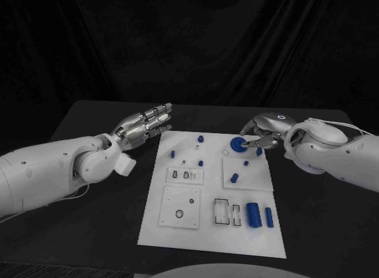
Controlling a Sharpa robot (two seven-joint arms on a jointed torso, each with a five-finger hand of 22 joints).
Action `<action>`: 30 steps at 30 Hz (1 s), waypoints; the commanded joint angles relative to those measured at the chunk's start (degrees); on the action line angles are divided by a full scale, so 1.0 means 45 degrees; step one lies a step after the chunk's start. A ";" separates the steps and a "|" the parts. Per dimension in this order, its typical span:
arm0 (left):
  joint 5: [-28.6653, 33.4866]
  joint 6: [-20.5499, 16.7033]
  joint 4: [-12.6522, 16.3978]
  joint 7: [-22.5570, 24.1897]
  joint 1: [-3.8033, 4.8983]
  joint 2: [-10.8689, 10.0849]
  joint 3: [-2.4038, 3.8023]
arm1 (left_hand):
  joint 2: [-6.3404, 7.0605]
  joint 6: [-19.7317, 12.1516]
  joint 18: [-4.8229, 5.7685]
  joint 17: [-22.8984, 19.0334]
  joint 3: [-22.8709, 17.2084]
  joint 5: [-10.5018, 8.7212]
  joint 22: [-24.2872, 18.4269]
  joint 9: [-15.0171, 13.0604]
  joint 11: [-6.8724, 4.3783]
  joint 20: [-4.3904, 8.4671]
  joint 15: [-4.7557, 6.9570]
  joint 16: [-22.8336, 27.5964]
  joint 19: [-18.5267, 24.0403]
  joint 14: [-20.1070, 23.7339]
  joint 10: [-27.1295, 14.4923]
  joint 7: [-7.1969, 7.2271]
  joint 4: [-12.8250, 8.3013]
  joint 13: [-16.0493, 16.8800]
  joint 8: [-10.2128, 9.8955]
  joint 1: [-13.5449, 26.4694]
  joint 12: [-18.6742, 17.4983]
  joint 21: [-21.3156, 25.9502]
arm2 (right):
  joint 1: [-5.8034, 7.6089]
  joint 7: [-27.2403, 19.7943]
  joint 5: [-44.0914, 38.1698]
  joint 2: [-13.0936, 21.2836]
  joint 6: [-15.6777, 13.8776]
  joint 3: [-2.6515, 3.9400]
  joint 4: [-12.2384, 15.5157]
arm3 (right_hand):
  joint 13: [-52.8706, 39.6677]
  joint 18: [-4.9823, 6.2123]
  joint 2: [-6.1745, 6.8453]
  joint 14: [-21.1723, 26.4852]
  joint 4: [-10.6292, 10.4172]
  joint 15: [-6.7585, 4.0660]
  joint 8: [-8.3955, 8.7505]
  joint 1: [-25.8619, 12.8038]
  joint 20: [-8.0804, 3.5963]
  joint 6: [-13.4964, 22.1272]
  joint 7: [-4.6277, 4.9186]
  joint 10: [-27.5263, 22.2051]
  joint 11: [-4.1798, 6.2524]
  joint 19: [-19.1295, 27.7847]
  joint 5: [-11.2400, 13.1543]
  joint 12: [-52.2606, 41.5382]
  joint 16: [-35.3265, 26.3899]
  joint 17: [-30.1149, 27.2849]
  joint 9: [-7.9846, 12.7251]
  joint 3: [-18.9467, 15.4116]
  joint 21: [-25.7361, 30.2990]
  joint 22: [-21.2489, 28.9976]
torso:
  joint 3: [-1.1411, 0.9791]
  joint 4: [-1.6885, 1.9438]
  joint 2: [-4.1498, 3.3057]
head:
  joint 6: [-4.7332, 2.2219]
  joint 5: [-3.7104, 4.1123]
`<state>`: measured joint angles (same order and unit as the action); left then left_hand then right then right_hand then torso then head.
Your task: Assemble the parts on the task board
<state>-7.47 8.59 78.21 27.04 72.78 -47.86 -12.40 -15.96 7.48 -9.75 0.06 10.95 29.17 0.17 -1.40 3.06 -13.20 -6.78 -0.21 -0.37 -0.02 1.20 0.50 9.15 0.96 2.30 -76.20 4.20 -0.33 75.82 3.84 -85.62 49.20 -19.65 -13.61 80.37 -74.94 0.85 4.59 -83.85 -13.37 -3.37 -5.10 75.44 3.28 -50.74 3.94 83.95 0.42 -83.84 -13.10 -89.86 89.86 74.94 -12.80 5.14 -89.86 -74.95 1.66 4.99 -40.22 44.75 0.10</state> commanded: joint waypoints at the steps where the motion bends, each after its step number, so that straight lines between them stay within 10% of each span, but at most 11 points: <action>1: 0.0007 0.0205 -0.0010 0.0081 -0.0020 0.0040 0.0013 | -0.0115 0.0045 -0.0123 -0.0013 -0.0053 0.0091 0.0013 -0.0018 0.0107 -0.0114 -0.0134 0.0046 -0.0015 0.0005 0.0040 -0.0088 -0.0027 0.0020 0.0086 -0.0021 0.0067 0.0013 | -0.0085 0.0225 0.0066 -0.0034 -0.0122 0.0006 -0.0033 | -0.3346 -0.0189 -0.0017 -0.1367 0.0020 -0.0132 -0.0050 0.0077 -0.0154 -0.0026 -0.0195 0.1345 0.0181 -0.1369 -0.0154 -0.0031 0.0032 0.3346 -0.0091 0.0082 -0.0031 -0.3345 | -0.0006 0.0006 -0.0003 | -0.0031 0.0004; 12: 0.0007 0.0307 -0.0029 0.0000 -0.0056 0.0045 0.0013 | -0.0112 0.0377 -0.0104 -0.0013 -0.0150 0.0098 0.0004 -0.0074 0.0234 -0.0156 -0.0199 0.0046 0.0002 0.0005 0.0092 -0.0305 -0.0063 0.0036 0.0260 0.0005 0.0176 0.0024 | -0.0246 0.0517 0.0067 -0.0164 -0.0806 0.0007 -0.0048 | -0.3346 -0.0189 -0.0036 -0.1367 0.0890 -0.0474 -0.0078 0.0951 -0.0476 0.0549 -0.0613 0.1345 0.0550 -0.1369 -0.1052 -0.0031 0.0032 0.3346 -0.0870 0.0387 -0.0031 -0.3345 | -0.0013 0.0011 0.0000 | 0.0018 -0.0014; 21: 0.0007 0.0351 -0.0061 -0.0019 -0.0082 0.0057 0.0013 | -0.0103 0.0412 -0.0110 -0.0013 -0.0165 0.0100 0.0016 -0.0078 0.0283 -0.0168 -0.0201 0.0046 -0.0020 0.0005 0.0127 -0.0337 -0.0071 0.0051 0.0289 0.0014 0.0252 0.0010 | -0.0319 0.0889 0.0067 -0.0281 -0.0286 0.0007 -0.0177 | -0.3346 -0.0189 -0.0065 -0.1367 0.0957 -0.0352 -0.0270 0.0631 -0.0417 0.1680 -0.0281 0.1345 0.0350 -0.1369 -0.0760 -0.0031 0.0032 0.3346 -0.2257 0.0219 -0.0031 -0.3345 | -0.0003 0.0015 0.0001 | 0.0037 0.0013; 30: 0.0007 0.0368 -0.0111 -0.0004 -0.0100 0.0057 0.0013 | -0.0104 0.0425 -0.0114 -0.0013 -0.0177 0.0101 0.0020 -0.0079 0.0312 -0.0177 -0.0205 0.0046 -0.0029 0.0005 0.0145 -0.0351 -0.0077 0.0058 0.0303 0.0017 0.0288 0.0005 | -0.0406 0.1006 0.0067 -0.0429 0.0006 0.0008 -0.0378 | -0.3346 -0.0189 -0.0080 -0.1367 0.0652 -0.0217 -0.0358 0.0147 -0.0287 0.1653 -0.0108 0.1345 0.0192 -0.1369 -0.0388 -0.0031 0.0032 0.3346 -0.2548 0.0075 -0.0031 -0.3345 | 0.0000 0.0006 -0.0004 | 0.0050 -0.0005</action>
<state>-7.48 9.44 77.66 26.44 72.40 -47.66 -12.40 -15.95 9.12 -9.76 0.09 10.47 29.35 0.18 -1.68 4.18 -13.63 -7.19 -0.21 -0.37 -0.02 1.91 -1.14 8.68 1.16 3.33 -76.21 5.31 -0.33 74.13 6.70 -85.28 47.31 -20.58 -13.60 78.80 -74.92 0.89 4.07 -83.99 -10.12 -4.85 -6.43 76.55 1.54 -43.40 3.08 83.97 1.59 -83.92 -15.11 -89.86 89.85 74.93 -24.23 5.38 -89.86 -74.92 1.65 5.00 -40.21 44.96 0.08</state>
